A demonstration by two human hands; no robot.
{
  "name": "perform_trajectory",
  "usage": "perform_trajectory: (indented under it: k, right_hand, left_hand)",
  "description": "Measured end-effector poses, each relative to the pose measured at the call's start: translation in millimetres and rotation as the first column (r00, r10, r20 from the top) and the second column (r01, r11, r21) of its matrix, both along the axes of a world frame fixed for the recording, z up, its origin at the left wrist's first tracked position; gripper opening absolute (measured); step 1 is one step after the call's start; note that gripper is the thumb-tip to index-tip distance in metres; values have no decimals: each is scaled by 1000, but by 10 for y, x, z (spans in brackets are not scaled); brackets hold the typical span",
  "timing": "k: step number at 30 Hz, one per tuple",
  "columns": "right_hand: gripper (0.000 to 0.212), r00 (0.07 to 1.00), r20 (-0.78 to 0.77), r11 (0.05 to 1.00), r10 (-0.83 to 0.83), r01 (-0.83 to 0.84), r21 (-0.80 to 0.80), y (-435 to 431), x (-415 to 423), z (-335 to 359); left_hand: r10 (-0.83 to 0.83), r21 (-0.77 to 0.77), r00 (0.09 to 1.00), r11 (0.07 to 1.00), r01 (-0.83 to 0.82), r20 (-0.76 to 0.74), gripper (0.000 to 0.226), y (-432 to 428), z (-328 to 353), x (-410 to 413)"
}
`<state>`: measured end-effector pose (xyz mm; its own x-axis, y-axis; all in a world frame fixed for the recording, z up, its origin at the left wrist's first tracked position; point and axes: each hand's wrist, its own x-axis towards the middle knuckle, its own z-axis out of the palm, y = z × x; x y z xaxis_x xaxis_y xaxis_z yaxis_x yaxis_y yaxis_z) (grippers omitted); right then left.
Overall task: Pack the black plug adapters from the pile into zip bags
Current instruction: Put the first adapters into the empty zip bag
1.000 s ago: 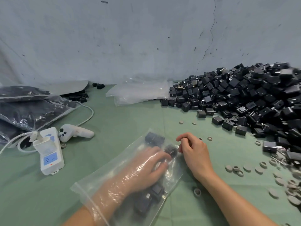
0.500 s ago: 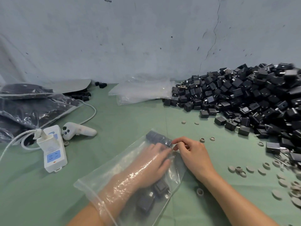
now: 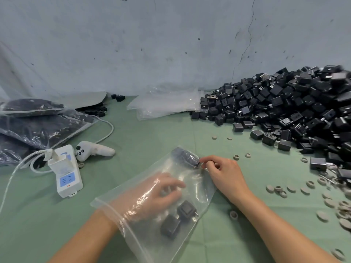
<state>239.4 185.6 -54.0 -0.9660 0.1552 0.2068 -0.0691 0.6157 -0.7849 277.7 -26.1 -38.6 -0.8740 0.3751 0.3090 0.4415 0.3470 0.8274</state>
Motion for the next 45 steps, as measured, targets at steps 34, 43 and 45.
perform_trajectory:
  k: [34, 43, 45]
  right_hand:
    - [31, 995, -40, 979, -96, 88, -183, 52, -62, -49]
    - [31, 996, -38, 985, -77, 71, -156, 47, -60, -43]
    - [31, 996, -38, 985, -77, 70, -154, 43, -53, -38]
  left_hand:
    - [-64, -487, 974, 872, -52, -219, 18, -35, 21, -201]
    - [-209, -563, 940, 826, 22, -270, 30, 82, 25, -244]
    - [-196, -564, 941, 826, 7, -275, 34, 124, -2, -288]
